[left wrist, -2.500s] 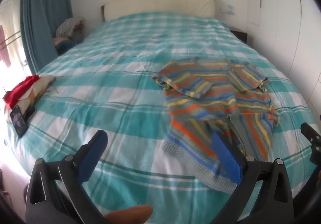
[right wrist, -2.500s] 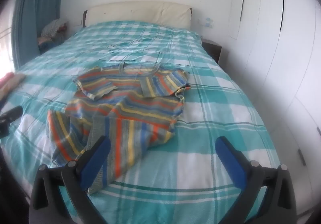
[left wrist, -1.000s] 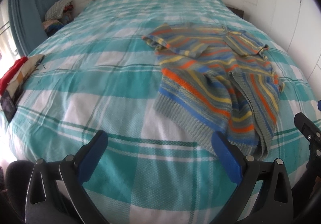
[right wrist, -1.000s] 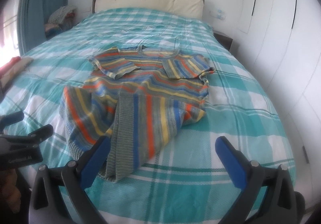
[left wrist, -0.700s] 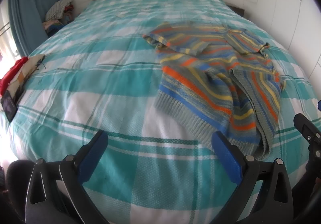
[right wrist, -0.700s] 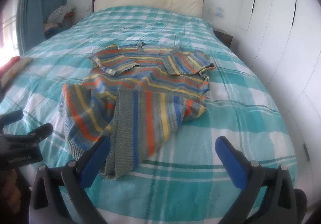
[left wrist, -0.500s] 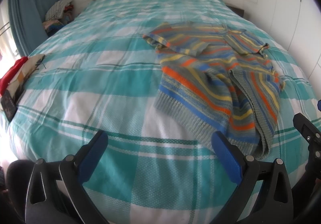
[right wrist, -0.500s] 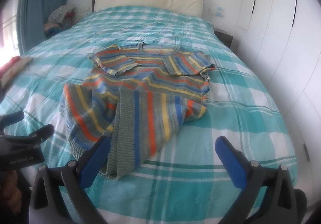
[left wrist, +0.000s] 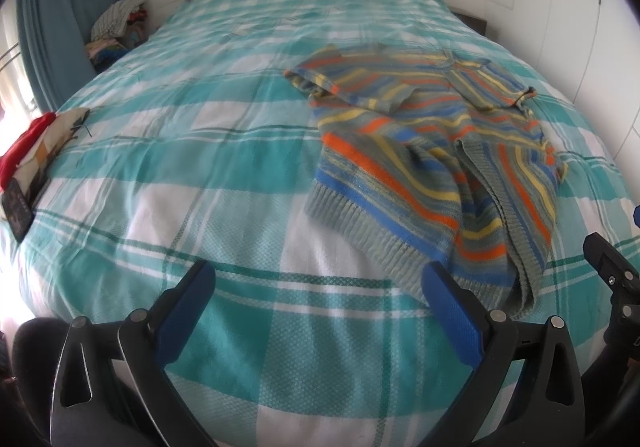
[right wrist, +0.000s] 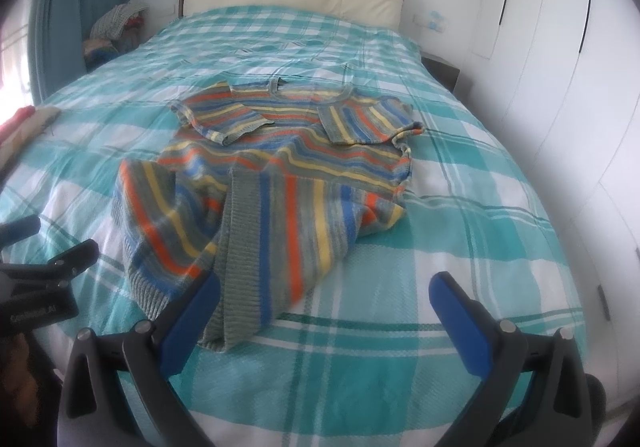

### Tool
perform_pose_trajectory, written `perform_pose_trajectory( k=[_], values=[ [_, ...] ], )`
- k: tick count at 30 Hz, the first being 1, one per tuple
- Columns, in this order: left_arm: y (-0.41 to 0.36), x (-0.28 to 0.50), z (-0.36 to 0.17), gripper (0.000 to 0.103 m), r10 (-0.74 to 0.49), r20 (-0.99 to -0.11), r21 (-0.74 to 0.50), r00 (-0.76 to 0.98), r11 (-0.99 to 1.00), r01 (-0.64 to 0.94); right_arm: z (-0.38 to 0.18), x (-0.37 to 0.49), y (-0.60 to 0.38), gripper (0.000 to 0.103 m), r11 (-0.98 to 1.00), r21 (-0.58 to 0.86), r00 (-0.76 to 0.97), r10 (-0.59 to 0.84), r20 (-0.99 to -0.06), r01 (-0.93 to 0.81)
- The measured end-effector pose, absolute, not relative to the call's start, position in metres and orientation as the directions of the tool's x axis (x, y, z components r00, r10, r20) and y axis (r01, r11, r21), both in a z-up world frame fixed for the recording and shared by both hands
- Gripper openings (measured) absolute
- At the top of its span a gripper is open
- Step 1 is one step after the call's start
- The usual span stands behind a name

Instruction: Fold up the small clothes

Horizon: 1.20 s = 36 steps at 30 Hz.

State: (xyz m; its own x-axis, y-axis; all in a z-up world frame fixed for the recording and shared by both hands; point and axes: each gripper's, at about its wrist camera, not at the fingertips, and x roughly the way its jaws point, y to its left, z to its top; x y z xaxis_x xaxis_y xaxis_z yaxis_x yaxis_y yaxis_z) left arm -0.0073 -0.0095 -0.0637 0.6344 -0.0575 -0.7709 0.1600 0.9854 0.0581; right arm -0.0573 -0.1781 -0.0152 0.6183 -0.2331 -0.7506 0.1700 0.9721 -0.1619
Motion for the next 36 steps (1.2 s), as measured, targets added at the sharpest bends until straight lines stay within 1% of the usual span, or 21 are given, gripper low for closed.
perform_pose_trajectory(
  k=[36],
  values=[
    [-0.012,-0.007,-0.071,0.103,-0.047,-0.777,0.067,0.628,0.985,0.158,-0.026,-0.059,-0.182,0.103,0.956,-0.216,0.564,-0.290,-0.773,0.197]
  ],
)
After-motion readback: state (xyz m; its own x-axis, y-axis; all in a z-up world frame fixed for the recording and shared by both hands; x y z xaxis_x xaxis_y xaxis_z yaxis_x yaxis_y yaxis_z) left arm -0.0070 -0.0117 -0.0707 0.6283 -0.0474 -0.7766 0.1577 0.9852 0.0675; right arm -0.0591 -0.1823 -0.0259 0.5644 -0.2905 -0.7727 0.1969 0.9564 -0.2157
